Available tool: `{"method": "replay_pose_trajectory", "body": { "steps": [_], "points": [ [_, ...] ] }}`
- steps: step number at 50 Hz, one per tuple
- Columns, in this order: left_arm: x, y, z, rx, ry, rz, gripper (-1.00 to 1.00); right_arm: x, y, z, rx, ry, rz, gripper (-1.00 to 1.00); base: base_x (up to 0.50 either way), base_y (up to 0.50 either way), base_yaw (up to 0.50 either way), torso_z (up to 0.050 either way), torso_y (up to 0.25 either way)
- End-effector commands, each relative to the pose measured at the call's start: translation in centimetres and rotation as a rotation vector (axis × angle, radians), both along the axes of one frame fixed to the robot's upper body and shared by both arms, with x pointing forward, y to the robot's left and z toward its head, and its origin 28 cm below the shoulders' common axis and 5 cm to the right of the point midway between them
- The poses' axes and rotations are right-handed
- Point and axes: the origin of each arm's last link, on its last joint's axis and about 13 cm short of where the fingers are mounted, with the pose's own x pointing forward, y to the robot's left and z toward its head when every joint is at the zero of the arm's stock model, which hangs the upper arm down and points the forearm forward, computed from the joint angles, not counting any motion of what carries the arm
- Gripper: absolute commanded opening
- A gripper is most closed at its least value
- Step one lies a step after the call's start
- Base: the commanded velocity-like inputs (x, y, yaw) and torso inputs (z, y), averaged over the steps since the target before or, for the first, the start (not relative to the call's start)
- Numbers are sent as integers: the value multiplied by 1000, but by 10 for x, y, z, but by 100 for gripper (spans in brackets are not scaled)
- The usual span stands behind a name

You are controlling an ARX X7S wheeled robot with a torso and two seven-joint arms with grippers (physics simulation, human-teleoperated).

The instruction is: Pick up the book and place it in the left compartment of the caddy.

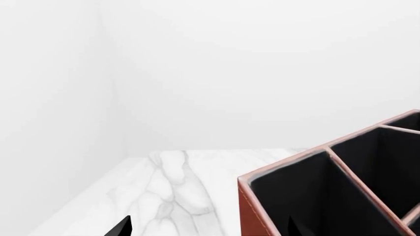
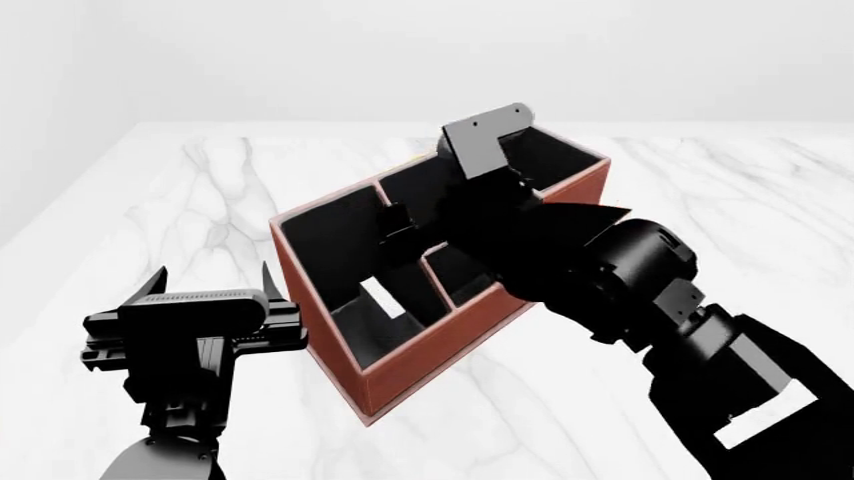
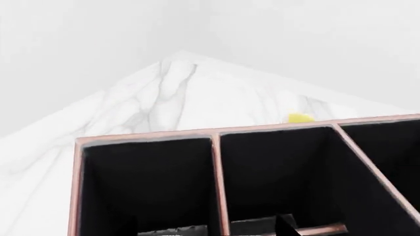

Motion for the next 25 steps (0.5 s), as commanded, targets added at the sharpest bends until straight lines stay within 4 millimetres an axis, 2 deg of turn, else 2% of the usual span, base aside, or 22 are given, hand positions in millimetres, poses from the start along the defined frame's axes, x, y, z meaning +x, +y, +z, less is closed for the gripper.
{"method": "replay_pose_trajectory", "body": {
  "steps": [1,2,3,4,6,7,10,13,20,22,25],
  "points": [
    [-1,0,0,1,0,0,100,-40,-29,58,117,-240,-145,100,0,0,0,0,0],
    [-1,1,1,0,-2,2,100,-49,-35,47,115,-296,-201,100,0,0,0,0,0],
    [-1,1,1,1,-3,1,100,-53,-37,46,125,-302,-212,100,0,0,0,0,0],
    [-1,1,1,-1,-4,2,100,-61,-40,31,88,-401,-286,100,0,0,0,0,0],
    [-2,1,1,1,-5,3,100,-67,-41,16,81,-467,-327,100,0,0,0,0,0],
    [-2,1,1,0,-6,2,100,-70,-43,5,107,-492,-372,100,0,0,0,0,0],
    [-3,1,1,2,-7,3,100,-80,-49,-8,235,-636,-452,100,0,0,0,0,0],
    [-3,0,1,3,-7,1,100,-85,-53,-10,334,-668,-464,100,0,0,0,0,0],
    [-3,0,7,5,-25,-3,100,-91,-54,-11,325,-728,-460,100,0,0,0,0,0],
    [-4,-3,20,48,-90,-2,100,-97,-53,-8,314,-800,-472,100,0,0,0,0,0],
    [-3,-4,38,99,-154,1,100,-100,-52,0,314,-813,-470,100,0,0,0,0,0]
  ]
}}
